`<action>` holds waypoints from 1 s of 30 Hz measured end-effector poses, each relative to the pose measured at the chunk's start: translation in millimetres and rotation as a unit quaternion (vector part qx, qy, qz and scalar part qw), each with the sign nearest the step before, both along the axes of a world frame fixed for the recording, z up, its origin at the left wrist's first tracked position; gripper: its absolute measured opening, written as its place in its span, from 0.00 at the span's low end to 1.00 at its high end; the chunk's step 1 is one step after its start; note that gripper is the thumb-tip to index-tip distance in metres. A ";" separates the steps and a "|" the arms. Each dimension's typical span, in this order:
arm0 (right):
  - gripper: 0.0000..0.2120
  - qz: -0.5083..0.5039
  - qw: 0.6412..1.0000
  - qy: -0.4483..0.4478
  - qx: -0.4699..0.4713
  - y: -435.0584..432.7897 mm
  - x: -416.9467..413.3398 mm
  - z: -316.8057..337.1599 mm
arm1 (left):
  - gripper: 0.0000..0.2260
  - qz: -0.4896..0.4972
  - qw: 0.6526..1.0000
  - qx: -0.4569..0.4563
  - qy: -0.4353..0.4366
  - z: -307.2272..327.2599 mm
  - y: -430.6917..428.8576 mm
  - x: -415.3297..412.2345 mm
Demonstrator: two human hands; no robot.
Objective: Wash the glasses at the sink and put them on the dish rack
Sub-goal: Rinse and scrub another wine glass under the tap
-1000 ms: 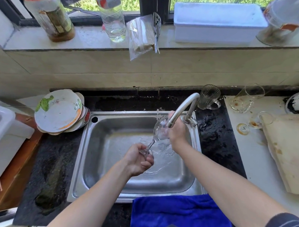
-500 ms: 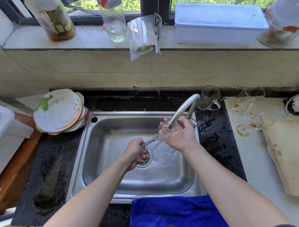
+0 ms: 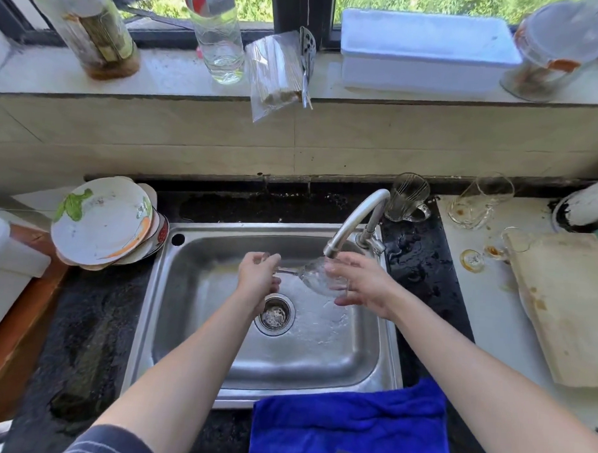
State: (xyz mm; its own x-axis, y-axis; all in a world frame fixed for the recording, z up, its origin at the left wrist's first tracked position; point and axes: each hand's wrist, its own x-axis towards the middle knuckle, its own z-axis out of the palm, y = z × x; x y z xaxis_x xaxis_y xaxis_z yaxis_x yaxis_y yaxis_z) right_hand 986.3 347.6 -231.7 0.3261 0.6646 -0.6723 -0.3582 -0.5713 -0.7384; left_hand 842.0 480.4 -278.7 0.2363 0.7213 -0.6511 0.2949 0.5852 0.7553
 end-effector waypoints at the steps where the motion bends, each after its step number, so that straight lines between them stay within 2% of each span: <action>1: 0.18 -0.043 0.999 -0.009 0.021 -5.8 -3.1 -0.6 | 0.11 0.023 0.999 -0.019 -0.014 -1.8 -1.1 5.2; 3: 0.24 -0.110 0.991 -0.065 0.046 -13.8 -10.3 -3.5 | 0.19 0.055 0.994 -0.088 -0.039 -4.6 -11.3 21.0; 4: 0.25 -0.127 0.985 -0.105 0.054 -17.2 -12.9 -6.1 | 0.19 0.055 0.987 -0.136 -0.065 -6.2 -20.3 30.1; 6: 0.26 -0.110 0.970 -0.211 0.057 -26.1 -15.4 -11.9 | 0.12 0.031 0.971 -0.205 -0.117 -10.1 -37.6 47.5; 8: 0.29 -0.048 0.947 -0.317 0.040 -39.1 -15.0 -14.9 | 0.04 0.013 0.967 -0.223 -0.119 -9.6 -49.1 58.9; 10: 0.31 0.001 0.926 -0.375 0.032 -51.7 -15.1 -15.3 | 0.04 0.005 0.969 -0.225 -0.102 -11.8 -51.1 65.2; 14: 0.32 0.014 0.921 -0.389 -0.002 -62.5 -21.7 -15.1 | 0.05 -0.002 0.969 -0.228 -0.098 -12.8 -53.6 71.4; 18: 0.32 -0.045 0.944 -0.325 -0.026 -65.7 -27.4 -15.5 | 0.04 0.001 0.960 -0.258 -0.113 -7.7 -57.7 71.1; 21: 0.30 -0.026 0.929 -0.369 -0.015 -71.7 -35.5 -17.8 | 0.07 0.043 0.967 -0.232 -0.091 -11.5 -56.0 70.5; 23: 0.29 0.016 0.904 -0.427 0.017 -75.3 -40.9 -19.8 | 0.03 0.069 0.977 -0.191 -0.060 -16.1 -53.2 69.9; 24: 0.29 0.029 0.891 -0.452 0.034 -76.9 -42.6 -21.2 | 0.06 0.066 0.981 -0.178 -0.044 -19.6 -51.7 69.2; 27: 0.29 0.034 0.850 -0.523 0.060 -79.4 -41.9 -22.1 | 0.14 -0.002 0.991 -0.130 0.003 -20.5 -48.2 66.5; 29: 0.29 0.043 0.830 -0.553 0.063 -81.3 -38.5 -21.5 | 0.14 -0.072 0.995 -0.048 0.055 -17.0 -48.2 67.4; 30: 0.29 0.044 0.829 -0.554 0.065 -82.5 -36.5 -20.2 | 0.14 -0.098 0.994 -0.016 0.054 -14.5 -48.7 68.0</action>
